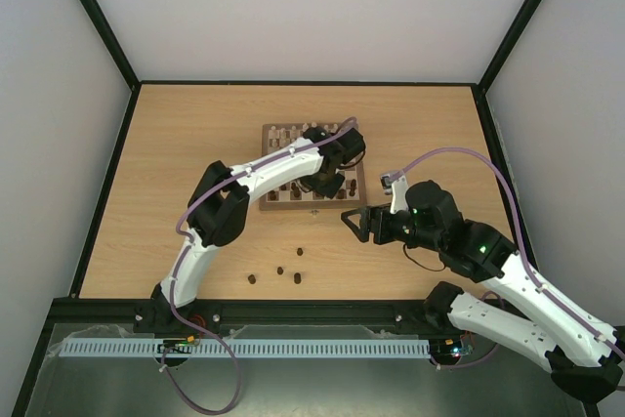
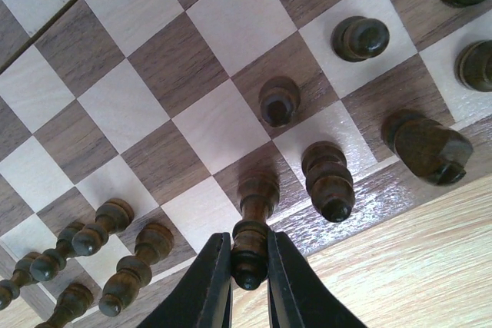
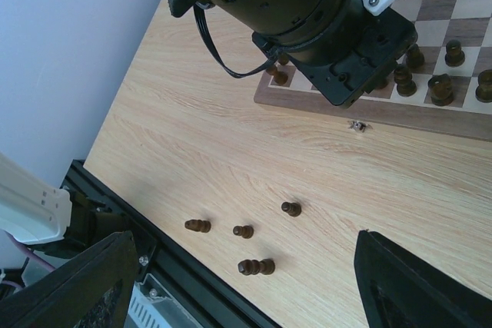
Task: Set up the chess pieces on the board
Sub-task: Place the chess piece on the chessboard.
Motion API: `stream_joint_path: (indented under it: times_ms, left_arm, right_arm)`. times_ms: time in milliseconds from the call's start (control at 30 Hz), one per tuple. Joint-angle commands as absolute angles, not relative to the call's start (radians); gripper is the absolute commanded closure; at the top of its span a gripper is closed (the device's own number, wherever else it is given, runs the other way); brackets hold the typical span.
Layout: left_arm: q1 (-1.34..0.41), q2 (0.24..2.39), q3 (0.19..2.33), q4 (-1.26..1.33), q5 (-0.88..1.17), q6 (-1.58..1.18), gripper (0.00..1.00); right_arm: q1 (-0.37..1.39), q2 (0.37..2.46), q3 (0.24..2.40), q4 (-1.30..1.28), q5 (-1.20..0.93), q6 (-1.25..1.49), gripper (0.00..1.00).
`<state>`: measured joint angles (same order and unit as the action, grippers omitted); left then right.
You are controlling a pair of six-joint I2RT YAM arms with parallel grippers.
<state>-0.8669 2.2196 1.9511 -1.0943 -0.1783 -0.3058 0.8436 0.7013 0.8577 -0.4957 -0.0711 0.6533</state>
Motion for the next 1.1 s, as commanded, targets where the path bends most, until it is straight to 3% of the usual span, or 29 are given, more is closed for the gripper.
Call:
stream_joint_path:
  times_ms: [0, 333, 633, 933, 1067]
  left_arm:
    - [-0.876, 2.247, 1.986, -1.130, -0.164, -0.293, 0.97]
    - [-0.878, 2.245, 1.988, -1.140, -0.165, -0.294, 0.89]
    - [-0.880, 2.239, 1.999, -1.144, -0.167, -0.294, 0.66]
    - [-0.882, 2.184, 2.036, -1.155, -0.174, -0.311, 0.62]
    - [-0.881, 2.098, 2.045, -1.138, -0.177, -0.336, 0.55]
  right_arm:
    - [0.841, 0.689, 0.845, -0.495, -0.077, 0.638, 0.22]
    - [0.841, 0.686, 0.840, -0.496, -0.077, 0.608, 0.21]
    - [0.841, 0.683, 0.836, -0.494, -0.080, 0.609, 0.21]
    - [0.841, 0.683, 0.845, -0.496, -0.085, 0.612, 0.21]
    - [0.841, 0.680, 0.861, -0.502, -0.101, 0.613, 0.21]
